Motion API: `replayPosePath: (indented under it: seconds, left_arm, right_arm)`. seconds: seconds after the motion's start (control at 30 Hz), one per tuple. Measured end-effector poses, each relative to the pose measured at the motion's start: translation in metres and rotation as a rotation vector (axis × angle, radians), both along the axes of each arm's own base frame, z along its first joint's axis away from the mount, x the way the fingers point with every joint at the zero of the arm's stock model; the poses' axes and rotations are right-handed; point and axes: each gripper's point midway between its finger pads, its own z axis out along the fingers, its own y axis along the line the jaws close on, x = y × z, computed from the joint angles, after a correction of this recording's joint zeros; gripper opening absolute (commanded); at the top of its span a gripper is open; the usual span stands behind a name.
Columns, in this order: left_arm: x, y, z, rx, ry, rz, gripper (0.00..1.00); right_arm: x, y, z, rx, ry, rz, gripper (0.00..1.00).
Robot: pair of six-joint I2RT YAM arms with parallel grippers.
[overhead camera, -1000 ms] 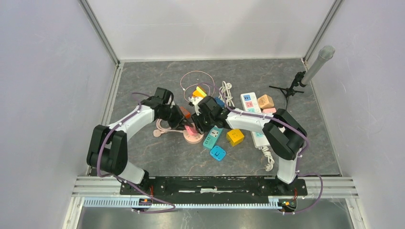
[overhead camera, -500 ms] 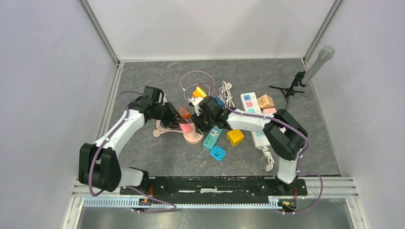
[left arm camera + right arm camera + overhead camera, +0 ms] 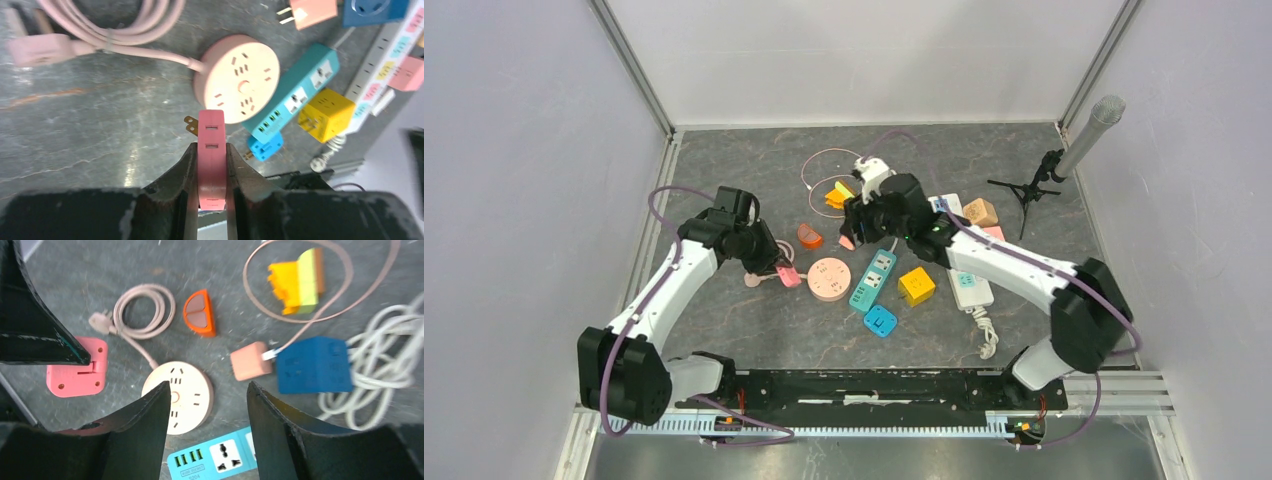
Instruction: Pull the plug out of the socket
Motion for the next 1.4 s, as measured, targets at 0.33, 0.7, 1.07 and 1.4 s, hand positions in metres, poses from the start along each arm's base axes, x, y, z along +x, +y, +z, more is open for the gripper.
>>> replayPosePath:
  seconds: [0.33,0.7,1.07,1.4]
  left_arm:
    - [-0.014,0.024,-0.03,0.17,0.064,-0.012,0.12]
    - [-0.041,0.032,-0.052,0.394,0.134,-0.123,0.35]
    - [-0.04,0.032,-0.072,0.476,0.167,-0.158,0.56]
    - [-0.032,0.015,-0.062,0.382,0.105,-0.167,0.7]
  right_arm:
    - [0.004,-0.061,0.037,0.011,-0.138,-0.214,0.66]
    - [-0.004,-0.083,0.013,-0.056,-0.114,-0.262,0.67]
    - [-0.009,-0.089,0.02,-0.036,-0.13,-0.266,0.68]
    - [-0.009,-0.089,0.021,-0.035,-0.13,-0.267,0.69]
